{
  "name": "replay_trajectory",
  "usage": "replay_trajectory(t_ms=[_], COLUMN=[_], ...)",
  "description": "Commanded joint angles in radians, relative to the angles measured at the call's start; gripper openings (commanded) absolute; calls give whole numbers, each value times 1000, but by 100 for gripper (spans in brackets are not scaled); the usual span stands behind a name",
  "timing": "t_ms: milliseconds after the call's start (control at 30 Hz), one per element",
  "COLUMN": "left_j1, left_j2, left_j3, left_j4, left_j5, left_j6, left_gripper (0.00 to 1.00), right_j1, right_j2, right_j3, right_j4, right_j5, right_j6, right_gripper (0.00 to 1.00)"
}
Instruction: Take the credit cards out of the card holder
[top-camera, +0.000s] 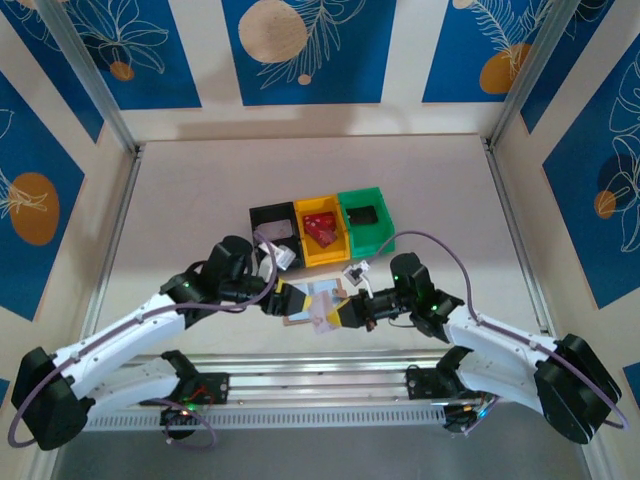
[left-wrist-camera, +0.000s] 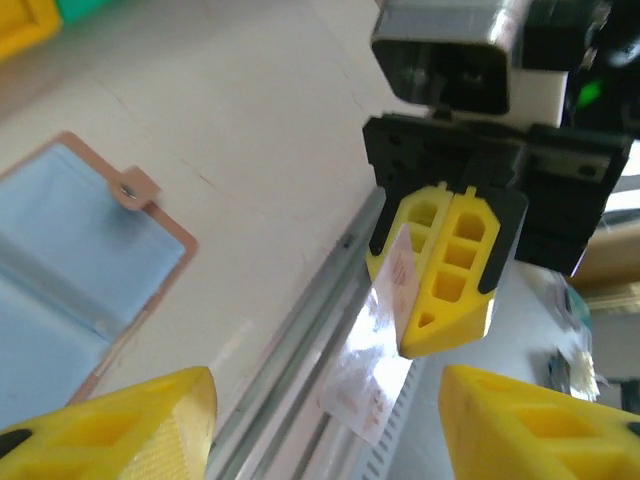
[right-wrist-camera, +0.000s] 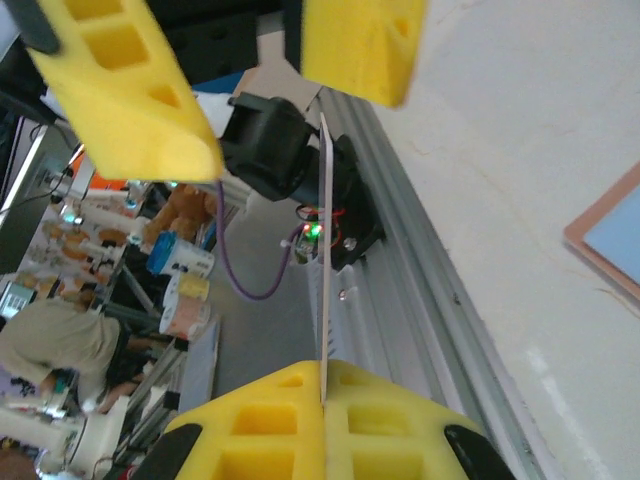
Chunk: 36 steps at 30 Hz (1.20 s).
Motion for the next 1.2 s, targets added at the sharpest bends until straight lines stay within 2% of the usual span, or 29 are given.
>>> replay_trajectory(t_ms=[0,267,367,467,567,633,733,800,867,1000,1167], left_j1=[10,10,10,10,10,10,10,11,10,10,10], left_j2=[33,84,93,103,97,79,17,-39,-95,-164,-170], left_j3=[30,36,33,29,13,-6,-55,-98,-142,-231,-273], left_j4=[9,46,69,81,98,135,241,330,396,538,601], left_j5=[150,223,244,264,272,272,231,179,105,-3,-55], left_j6=[30,21,11,5,-7,-26,-97,-159,-209,-310,-373], left_gripper=[57,42,29,10,0,0,0,0,0,0,0], right_j1=[16,32,41,43,39,32,9,-17,-38,-42,6], right_j2=[4,20,32,32,16,-11,-72,-113,-147,-177,-224], right_j3=[31,38,45,52,58,56,29,0,-32,-99,-186], right_j4=[5,8,7,-11,-38,-62,-83,-73,-47,65,213], right_j5=[-49,-56,-56,-26,14,62,157,193,220,250,376], right_j6=[-36,-45,-47,-50,-48,-47,-27,-2,29,98,148], right_gripper=[0,0,0,0,3,11,38,50,53,54,55])
